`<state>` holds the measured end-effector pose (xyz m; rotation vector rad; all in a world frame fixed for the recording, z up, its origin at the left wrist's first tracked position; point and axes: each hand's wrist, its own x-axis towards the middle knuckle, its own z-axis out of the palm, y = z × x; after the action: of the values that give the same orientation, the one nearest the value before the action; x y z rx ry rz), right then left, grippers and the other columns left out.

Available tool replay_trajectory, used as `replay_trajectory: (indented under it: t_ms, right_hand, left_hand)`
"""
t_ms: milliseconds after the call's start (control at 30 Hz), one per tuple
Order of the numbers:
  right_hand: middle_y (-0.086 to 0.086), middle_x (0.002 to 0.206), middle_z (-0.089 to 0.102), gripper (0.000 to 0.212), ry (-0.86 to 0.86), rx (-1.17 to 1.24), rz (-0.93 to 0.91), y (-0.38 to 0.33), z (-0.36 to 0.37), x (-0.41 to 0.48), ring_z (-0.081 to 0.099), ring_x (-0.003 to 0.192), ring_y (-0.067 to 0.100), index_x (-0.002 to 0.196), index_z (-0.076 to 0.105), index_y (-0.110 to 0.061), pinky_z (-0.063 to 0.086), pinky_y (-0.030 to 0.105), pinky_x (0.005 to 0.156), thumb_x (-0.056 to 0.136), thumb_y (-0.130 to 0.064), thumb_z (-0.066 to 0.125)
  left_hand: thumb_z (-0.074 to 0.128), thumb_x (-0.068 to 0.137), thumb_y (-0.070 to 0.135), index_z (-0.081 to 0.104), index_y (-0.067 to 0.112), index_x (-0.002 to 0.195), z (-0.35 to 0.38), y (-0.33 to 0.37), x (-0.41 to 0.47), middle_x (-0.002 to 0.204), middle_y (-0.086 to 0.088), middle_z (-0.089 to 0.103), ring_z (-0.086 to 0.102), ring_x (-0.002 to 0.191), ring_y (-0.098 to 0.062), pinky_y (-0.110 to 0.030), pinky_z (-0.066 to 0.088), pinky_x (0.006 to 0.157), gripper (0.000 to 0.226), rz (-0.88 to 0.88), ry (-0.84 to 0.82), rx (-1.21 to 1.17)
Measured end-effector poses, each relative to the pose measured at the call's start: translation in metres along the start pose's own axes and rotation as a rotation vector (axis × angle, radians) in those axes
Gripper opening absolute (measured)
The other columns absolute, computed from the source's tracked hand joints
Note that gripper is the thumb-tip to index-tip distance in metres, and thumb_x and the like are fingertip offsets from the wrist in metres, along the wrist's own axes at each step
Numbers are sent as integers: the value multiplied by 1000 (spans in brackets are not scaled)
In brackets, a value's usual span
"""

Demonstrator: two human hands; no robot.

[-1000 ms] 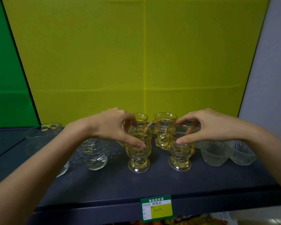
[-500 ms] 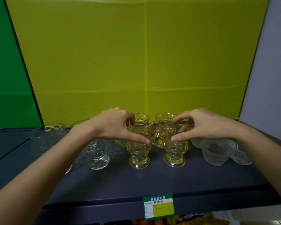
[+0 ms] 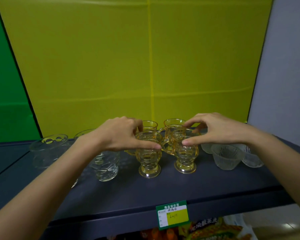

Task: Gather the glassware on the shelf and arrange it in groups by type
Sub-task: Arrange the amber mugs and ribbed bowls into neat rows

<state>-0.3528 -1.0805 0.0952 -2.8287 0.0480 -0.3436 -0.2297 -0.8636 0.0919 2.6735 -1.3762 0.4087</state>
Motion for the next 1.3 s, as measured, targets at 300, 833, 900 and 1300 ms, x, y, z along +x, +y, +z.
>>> replay_trajectory:
  t_ms: [300,833,900,1300]
  right_hand:
    - [-9,105,69,57,181,84,16,44,-39,-25,63,94,7,107,67,-27,46,20,81,66,-62,48]
    - [1,119,64,42,-37,127,-38,194,-34,-28,59,98,9,118,60,-16,43,10,84,81,-35,66]
    - [2,126,60,49,-55,108,-38,198,-29,-25,58,108,14,122,57,-16,45,27,95,80,-40,65]
    - [1,139,51,81,-222,-40,27,188,-26,-3,49,125,19,133,48,-16,38,34,105,70,-63,62]
  left_hand:
    - [42,75,72,59,26,93,-18,52,4,79,13,56,45,60,-6,-30,35,59,51,112,374,-32]
    - [53,86,41,61,14,100,39,182,85,96,-4,63,56,83,-21,-31,41,73,32,22,173,-140]
    - [52,87,41,60,11,106,47,185,93,106,-7,63,58,94,-25,-31,41,77,36,-12,142,-115]
    - [53,78,61,50,5,124,58,191,140,127,-16,56,53,114,-32,-38,44,93,73,-236,-273,93]
